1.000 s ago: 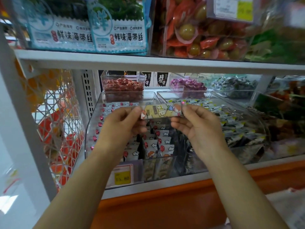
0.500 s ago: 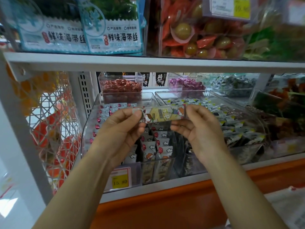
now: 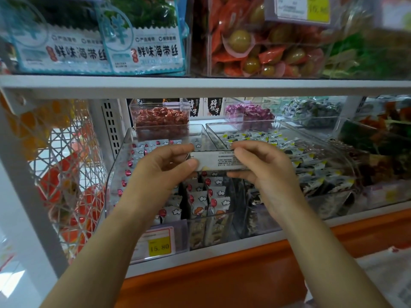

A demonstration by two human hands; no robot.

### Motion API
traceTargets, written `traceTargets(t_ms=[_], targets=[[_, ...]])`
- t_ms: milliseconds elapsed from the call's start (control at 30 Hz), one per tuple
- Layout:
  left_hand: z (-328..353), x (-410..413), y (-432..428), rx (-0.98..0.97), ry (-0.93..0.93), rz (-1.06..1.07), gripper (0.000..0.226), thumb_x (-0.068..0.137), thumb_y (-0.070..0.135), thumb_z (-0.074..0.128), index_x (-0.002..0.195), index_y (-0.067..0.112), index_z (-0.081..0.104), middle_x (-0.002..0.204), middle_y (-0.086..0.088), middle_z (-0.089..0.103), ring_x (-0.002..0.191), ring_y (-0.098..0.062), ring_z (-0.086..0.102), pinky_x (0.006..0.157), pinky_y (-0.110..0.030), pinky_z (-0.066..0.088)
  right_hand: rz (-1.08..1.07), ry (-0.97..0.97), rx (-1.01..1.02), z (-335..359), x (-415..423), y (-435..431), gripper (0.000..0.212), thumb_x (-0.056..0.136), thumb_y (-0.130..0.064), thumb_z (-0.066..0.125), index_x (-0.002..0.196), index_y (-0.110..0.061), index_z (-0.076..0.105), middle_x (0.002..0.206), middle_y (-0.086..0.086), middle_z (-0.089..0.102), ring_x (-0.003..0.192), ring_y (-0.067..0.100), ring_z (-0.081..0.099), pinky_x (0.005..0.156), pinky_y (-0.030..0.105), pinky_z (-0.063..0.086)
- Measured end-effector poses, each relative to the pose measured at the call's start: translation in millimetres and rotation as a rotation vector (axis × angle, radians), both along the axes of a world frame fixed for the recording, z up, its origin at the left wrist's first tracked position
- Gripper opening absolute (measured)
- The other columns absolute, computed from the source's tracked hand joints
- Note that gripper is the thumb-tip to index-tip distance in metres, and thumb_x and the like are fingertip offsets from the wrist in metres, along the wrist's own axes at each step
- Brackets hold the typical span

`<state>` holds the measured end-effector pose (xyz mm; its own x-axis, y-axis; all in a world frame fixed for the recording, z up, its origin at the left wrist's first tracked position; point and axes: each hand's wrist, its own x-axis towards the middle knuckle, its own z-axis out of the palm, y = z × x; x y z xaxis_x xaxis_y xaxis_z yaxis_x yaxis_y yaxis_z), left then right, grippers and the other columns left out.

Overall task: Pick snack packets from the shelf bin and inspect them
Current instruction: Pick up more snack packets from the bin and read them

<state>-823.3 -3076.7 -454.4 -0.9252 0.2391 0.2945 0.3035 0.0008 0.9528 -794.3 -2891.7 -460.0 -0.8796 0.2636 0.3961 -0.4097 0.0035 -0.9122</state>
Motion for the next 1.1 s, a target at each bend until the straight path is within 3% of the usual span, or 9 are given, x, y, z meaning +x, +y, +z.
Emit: traceTargets(t_ms=[133,267,367,467,533,800,900,1000,1100], targets=[[2.5,3.7,-0.6,-0.073,0.059,-0.006,0.038,0.065,0.034,0.068,0.102,0.033,0.067,0.101,-0.003,0.067,0.094,-0.013,0.065,0.084,-0.024,0.052,-0.095,0.002,0.056,1.6,1.9,1.2,0.010,0.081,-0.015,0.068,0.076,-0.021,0.074,0.080,0.000,0.071,0.083,0.019,0.069,0.068,0.038,0.060],[4.8,6.3,2.6,-0.206,0.160,0.008,0.028,0.074,0.020,0.071,0.099,0.030,0.064,0.090,0.013,0.060,0.086,-0.002,0.057,0.073,-0.017,0.051,-0.199,0.015,0.173,3.9,3.3,2.2,0.021,0.083,-0.019,0.067,0.064,-0.027,0.070,0.070,-0.001,0.068,0.077,0.025,0.067,0.071,0.054,0.056],[4.5,6.7,4.2,-0.250,0.169,0.010,0.023,0.076,0.021,0.071,0.097,0.026,0.062,0.095,0.005,0.060,0.085,-0.005,0.056,0.070,-0.015,0.049,-0.260,0.054,0.266,3.9,3.4,2.5,0.021,0.084,-0.020,0.066,0.063,-0.020,0.068,0.066,-0.001,0.065,0.067,0.017,0.063,0.065,0.043,0.056],[3.5,7.5,6.9,-0.239,0.143,0.016,0.015,0.079,0.025,0.068,0.089,0.016,0.060,0.087,-0.003,0.061,0.068,0.000,0.055,0.054,-0.008,0.043,-0.230,0.096,0.375,4.1,5.2,0.0,0.022,0.085,-0.018,0.065,0.065,-0.025,0.067,0.061,-0.013,0.063,0.058,0.000,0.057,0.055,0.017,0.047],[3.3,7.5,7.7,-0.241,0.128,0.042,0.016,0.080,0.024,0.068,0.083,0.012,0.058,0.079,-0.004,0.060,0.057,0.003,0.052,0.048,-0.008,0.040,-0.199,0.118,0.414,4.2,6.1,-1.6,0.022,0.086,-0.016,0.065,0.066,-0.025,0.066,0.059,-0.017,0.062,0.057,-0.002,0.056,0.053,0.010,0.042],[10.1,5.9,-3.5,-0.189,0.028,-0.026,0.026,0.080,0.022,0.067,0.056,0.013,0.061,0.053,-0.006,0.059,0.053,-0.016,0.055,0.049,-0.017,0.046,-0.092,0.119,0.431,6.3,7.7,1.4,0.022,0.084,-0.014,0.066,0.066,-0.027,0.068,0.063,-0.015,0.066,0.060,-0.002,0.059,0.056,0.011,0.045],[10.1,6.3,-6.5,-0.214,0.078,-0.027,0.029,0.083,0.023,0.064,0.063,0.003,0.062,0.049,-0.003,0.057,0.047,-0.009,0.050,0.046,-0.013,0.042,-0.078,0.120,0.403,5.9,7.9,1.9,0.022,0.084,-0.015,0.066,0.066,-0.028,0.068,0.063,-0.013,0.066,0.060,-0.002,0.058,0.055,0.013,0.046],[8.2,4.8,-6.1,-0.199,0.110,0.023,0.029,0.081,0.031,0.064,0.063,0.007,0.062,0.049,0.004,0.049,0.045,-0.006,0.042,0.045,-0.011,0.040,-0.131,0.122,0.391,3.6,5.8,-1.0,0.021,0.085,-0.015,0.065,0.067,-0.026,0.068,0.063,-0.012,0.065,0.059,-0.002,0.057,0.054,0.013,0.045],[8.4,5.4,-4.5,-0.192,0.098,-0.028,0.032,0.065,0.049,0.061,0.080,0.021,0.067,0.069,0.010,0.065,0.062,-0.005,0.059,0.060,-0.012,0.048,-0.252,0.145,0.368,0.0,2.6,-5.1,0.019,0.087,-0.018,0.064,0.068,-0.022,0.067,0.066,-0.006,0.064,0.063,0.002,0.058,0.056,0.014,0.044]])
